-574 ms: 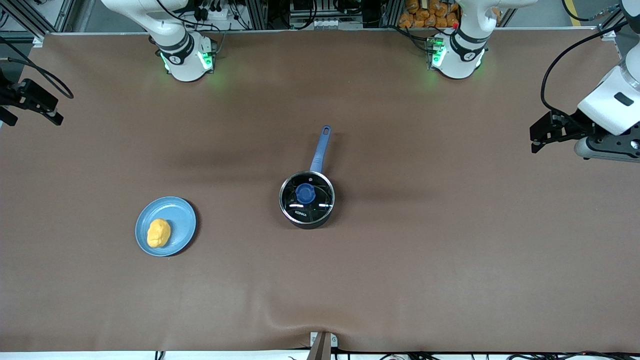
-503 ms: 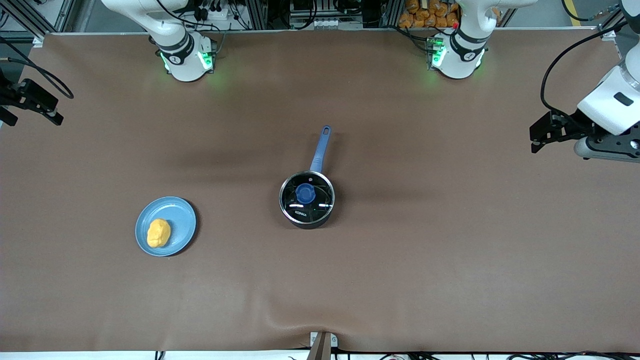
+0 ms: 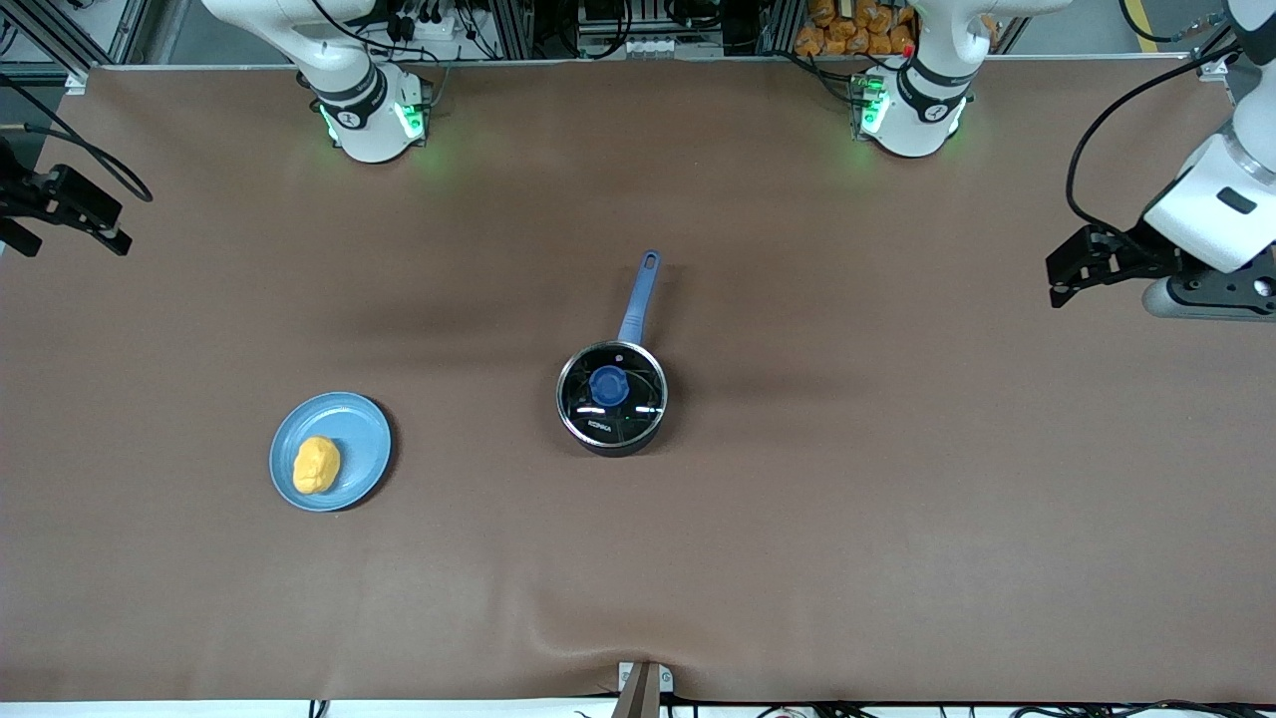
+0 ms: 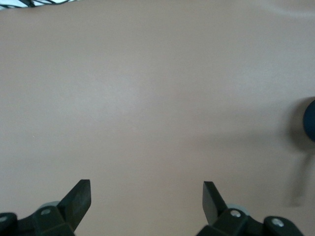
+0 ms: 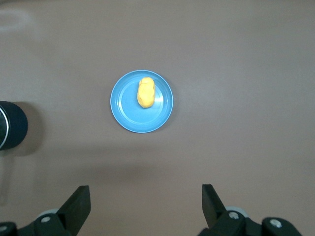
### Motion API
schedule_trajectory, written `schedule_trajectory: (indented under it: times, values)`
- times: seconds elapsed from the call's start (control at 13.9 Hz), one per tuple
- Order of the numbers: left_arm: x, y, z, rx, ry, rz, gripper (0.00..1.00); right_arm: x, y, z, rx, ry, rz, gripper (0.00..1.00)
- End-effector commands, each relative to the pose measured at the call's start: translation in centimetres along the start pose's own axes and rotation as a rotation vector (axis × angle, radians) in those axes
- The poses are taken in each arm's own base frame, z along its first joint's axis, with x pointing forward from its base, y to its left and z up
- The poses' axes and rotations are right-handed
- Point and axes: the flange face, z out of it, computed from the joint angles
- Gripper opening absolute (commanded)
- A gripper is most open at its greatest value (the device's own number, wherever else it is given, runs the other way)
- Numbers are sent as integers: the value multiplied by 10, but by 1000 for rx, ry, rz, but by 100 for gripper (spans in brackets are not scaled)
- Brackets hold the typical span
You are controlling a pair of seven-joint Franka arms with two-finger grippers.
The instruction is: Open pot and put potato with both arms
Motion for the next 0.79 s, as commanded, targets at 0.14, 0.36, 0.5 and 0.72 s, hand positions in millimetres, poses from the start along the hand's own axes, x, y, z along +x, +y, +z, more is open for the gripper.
schedule_trajectory:
  times: [0.14, 0.36, 0.5, 0.72]
  values:
    - [-7, 2, -7, -39, 0, -39, 100, 40, 0, 73, -14, -39, -7, 100]
    - [-7, 1, -9, -39, 3, -41, 100, 60, -3, 122, -12, -74, -7, 100]
    - [-7, 1, -7, -39, 0, -39, 100, 64, -4, 130, -11, -75, -8, 100]
    - [-9, 0, -10, -36, 1, -36, 100, 70, -3, 146, -14, -80, -8, 100]
